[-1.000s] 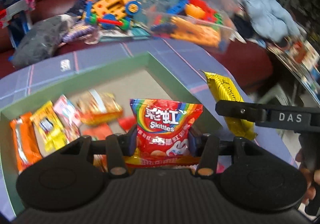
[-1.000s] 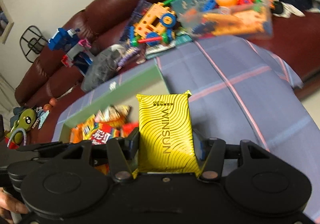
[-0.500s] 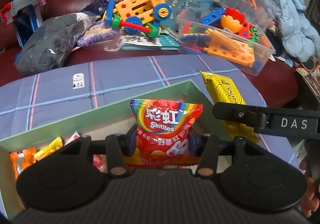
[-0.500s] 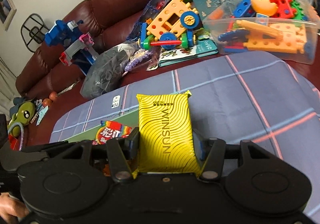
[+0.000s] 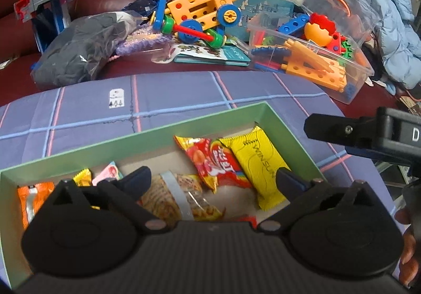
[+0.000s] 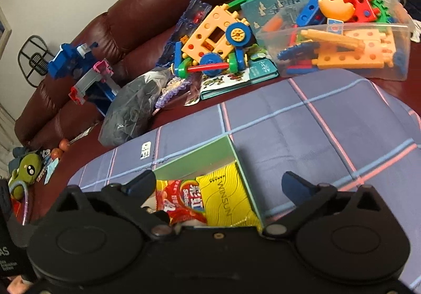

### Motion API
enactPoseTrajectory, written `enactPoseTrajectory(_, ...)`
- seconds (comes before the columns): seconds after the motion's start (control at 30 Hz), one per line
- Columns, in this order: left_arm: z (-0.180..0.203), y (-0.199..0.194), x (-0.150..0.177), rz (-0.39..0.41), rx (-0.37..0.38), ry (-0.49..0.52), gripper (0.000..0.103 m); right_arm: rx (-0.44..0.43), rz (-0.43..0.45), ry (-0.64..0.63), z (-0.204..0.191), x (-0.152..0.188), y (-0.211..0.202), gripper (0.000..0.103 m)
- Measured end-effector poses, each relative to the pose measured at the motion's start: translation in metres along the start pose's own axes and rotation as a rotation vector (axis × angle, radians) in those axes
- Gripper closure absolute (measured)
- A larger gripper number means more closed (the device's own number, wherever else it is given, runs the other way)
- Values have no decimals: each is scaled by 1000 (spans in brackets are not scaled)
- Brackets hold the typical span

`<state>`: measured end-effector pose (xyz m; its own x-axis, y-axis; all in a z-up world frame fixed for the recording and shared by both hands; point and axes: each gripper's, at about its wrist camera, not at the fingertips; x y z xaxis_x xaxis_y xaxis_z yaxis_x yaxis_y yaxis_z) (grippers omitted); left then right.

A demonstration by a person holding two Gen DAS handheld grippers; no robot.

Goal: Organize snacks
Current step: 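Move both tools to the green candy stick and clear cake bag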

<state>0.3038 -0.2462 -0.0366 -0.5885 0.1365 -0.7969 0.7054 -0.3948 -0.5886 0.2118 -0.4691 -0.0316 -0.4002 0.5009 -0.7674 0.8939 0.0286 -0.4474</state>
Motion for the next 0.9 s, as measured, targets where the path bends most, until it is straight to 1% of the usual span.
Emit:
enactPoseTrajectory(0.3,6,-33,8,-2,24,-22,0,-3,-5,37,3,6,-30,0)
enactPoseTrajectory(0.5,17,-59,18,-3,43,-7,0,-8,-7,47,5,14,-57,0)
enactPoseTrajectory(0.63,25,-82,32,-3,72,13,0,-10,-14,51,11,25,-80,0)
enactPoseTrajectory(0.9,38,-119,68,-29,115,44,0,8,-71,106,33,59,-115,0)
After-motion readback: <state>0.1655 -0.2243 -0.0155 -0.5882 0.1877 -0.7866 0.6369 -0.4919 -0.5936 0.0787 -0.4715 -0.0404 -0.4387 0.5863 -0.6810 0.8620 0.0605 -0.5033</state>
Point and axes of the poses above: each gripper's, at about its wrist camera, not at the fingertips, and y roughly the way its jaws point, z to its right, x to its underside, and after that the axes turned 14 degrees about z, right-handed
